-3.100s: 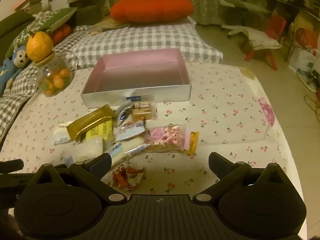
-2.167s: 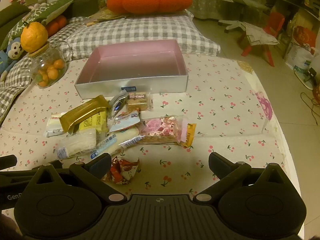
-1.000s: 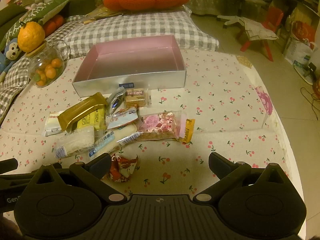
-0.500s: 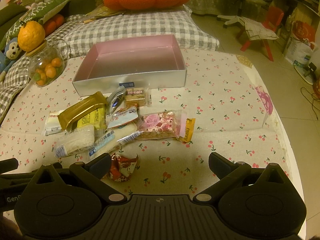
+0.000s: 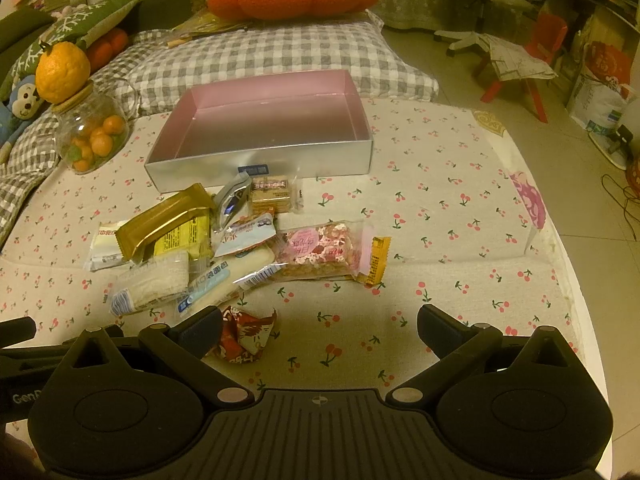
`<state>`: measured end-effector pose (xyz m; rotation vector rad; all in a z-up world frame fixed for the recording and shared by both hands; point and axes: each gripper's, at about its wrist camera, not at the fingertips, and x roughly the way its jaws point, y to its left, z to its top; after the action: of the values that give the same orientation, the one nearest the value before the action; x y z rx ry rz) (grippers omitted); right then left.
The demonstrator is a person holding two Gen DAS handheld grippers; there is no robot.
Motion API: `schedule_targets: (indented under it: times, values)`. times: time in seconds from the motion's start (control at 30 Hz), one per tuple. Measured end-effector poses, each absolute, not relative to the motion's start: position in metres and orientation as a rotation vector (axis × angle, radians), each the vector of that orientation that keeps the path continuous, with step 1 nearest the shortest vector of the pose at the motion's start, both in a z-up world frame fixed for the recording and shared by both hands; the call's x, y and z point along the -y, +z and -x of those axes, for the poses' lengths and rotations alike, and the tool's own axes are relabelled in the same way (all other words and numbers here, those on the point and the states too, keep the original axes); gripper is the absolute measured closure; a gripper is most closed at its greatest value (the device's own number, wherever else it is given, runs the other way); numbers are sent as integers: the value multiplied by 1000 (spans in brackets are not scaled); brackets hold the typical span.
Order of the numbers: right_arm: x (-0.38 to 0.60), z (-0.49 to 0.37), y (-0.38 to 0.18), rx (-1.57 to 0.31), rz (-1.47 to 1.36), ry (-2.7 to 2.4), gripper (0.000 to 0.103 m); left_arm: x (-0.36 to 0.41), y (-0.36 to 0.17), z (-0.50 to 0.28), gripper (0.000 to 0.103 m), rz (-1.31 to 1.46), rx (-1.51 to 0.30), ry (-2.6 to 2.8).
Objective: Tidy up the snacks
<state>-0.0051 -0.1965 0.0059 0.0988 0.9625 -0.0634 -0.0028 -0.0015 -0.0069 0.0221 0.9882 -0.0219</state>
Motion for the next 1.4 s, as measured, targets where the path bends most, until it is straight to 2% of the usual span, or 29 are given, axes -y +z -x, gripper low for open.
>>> schedule_targets:
  times: [0.63, 1.13, 1.4]
  values:
    - [195, 5, 8, -953, -86, -58, 0, 1, -4, 4, 1, -26, -988, -33]
    - [208, 4, 17, -995, -124, -5, 0, 8, 11, 8, 0, -94, -903, -108]
    - [228, -6, 36, -899, -140, -1, 0, 15, 17, -14, 0, -171, -938, -197]
